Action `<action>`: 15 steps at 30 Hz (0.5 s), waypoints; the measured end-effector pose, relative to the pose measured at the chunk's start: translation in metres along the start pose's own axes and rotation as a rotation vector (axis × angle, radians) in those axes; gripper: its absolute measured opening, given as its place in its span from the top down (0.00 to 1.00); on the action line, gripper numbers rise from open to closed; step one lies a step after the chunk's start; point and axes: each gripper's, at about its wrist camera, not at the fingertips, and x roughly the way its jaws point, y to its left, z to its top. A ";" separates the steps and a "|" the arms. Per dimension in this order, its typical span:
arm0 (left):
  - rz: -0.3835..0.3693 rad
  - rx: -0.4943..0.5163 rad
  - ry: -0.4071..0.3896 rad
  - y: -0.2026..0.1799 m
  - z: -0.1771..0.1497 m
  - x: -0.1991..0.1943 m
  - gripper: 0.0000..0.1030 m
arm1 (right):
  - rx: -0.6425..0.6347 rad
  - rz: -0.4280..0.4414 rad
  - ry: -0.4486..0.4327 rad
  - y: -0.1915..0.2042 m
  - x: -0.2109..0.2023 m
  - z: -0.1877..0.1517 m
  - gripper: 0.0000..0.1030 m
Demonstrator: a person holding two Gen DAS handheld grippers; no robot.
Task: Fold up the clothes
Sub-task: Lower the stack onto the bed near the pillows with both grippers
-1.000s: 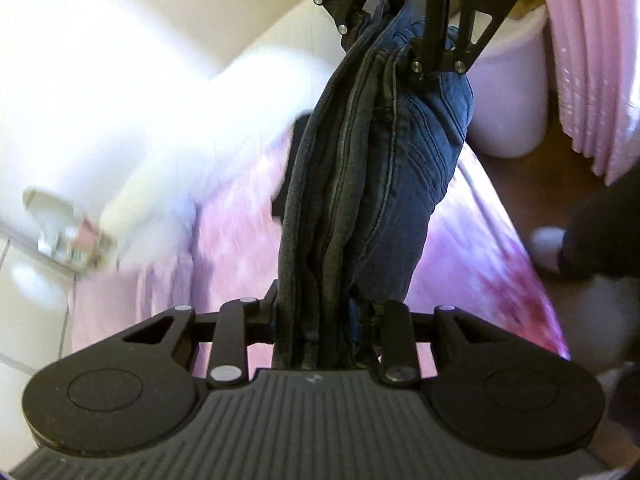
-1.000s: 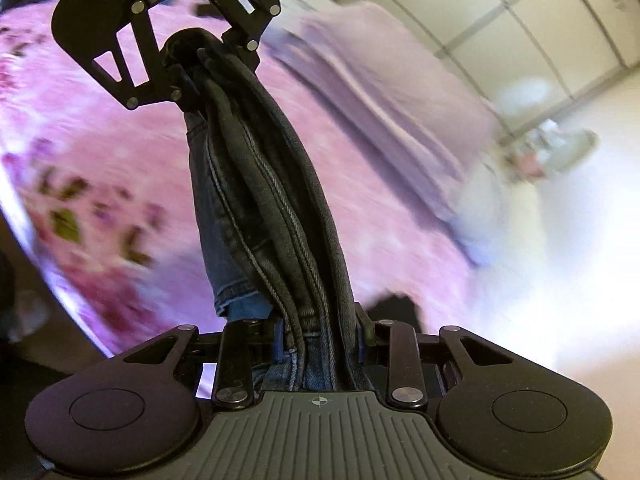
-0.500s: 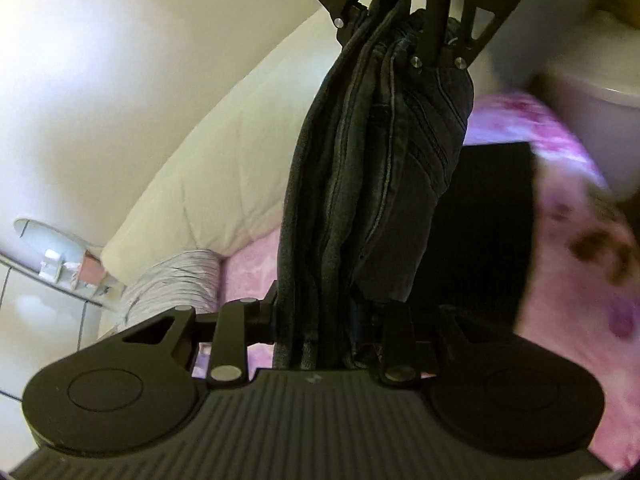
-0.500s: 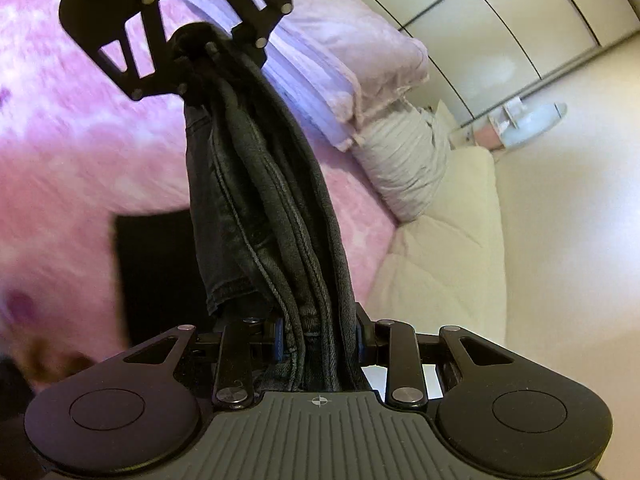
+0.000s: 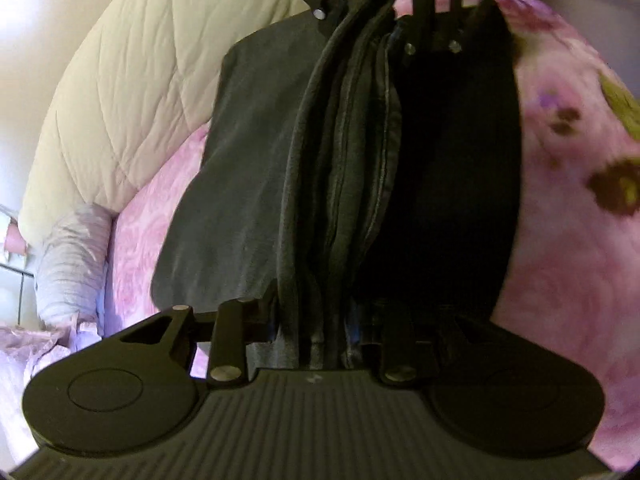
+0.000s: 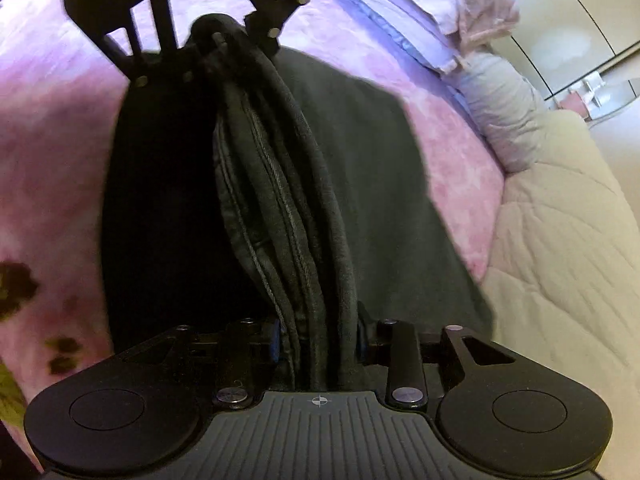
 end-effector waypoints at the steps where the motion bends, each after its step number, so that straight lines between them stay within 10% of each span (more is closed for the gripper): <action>1: 0.002 0.000 -0.011 0.000 -0.001 0.000 0.72 | 0.009 -0.002 -0.003 0.001 -0.001 -0.002 0.66; 15: -0.020 0.020 -0.008 -0.039 -0.022 -0.002 0.72 | 0.009 0.003 0.072 0.038 -0.015 0.016 0.67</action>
